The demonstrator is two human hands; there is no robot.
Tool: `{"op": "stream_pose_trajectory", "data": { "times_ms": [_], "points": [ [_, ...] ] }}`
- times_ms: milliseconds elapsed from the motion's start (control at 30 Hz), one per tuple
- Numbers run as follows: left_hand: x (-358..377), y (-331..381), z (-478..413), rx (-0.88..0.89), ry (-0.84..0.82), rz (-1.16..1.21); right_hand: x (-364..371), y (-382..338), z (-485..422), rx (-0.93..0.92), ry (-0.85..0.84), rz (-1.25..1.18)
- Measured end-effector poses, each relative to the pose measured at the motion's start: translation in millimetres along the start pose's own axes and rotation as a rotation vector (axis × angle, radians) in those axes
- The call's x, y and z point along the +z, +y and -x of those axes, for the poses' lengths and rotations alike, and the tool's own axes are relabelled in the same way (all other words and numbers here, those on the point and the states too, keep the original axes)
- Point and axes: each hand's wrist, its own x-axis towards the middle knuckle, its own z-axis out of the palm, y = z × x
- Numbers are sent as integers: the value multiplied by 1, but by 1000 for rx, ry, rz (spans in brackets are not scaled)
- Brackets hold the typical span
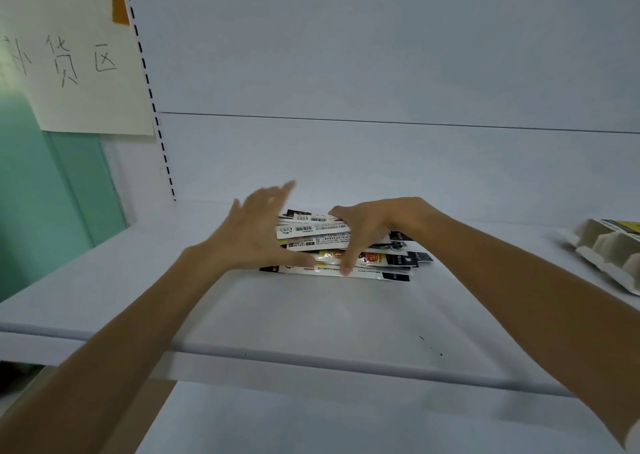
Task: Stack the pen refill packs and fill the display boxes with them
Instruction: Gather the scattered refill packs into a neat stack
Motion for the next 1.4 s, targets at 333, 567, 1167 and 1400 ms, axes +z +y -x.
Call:
{"op": "stream_pose_trajectory", "data": {
  "times_ms": [333, 567, 1167, 1400],
  "points": [
    [7, -33, 8, -422, 35, 994, 1, -19, -17, -36, 62, -25],
    [7, -21, -5, -461, 60, 886, -8, 9, 26, -93, 304, -211],
    [7, 6, 8, -159, 80, 497, 57, 15, 27, 464, 783, -1038],
    [27, 0, 34, 281, -81, -6, 36, 23, 29, 462, 604, -772]
  ]
}}
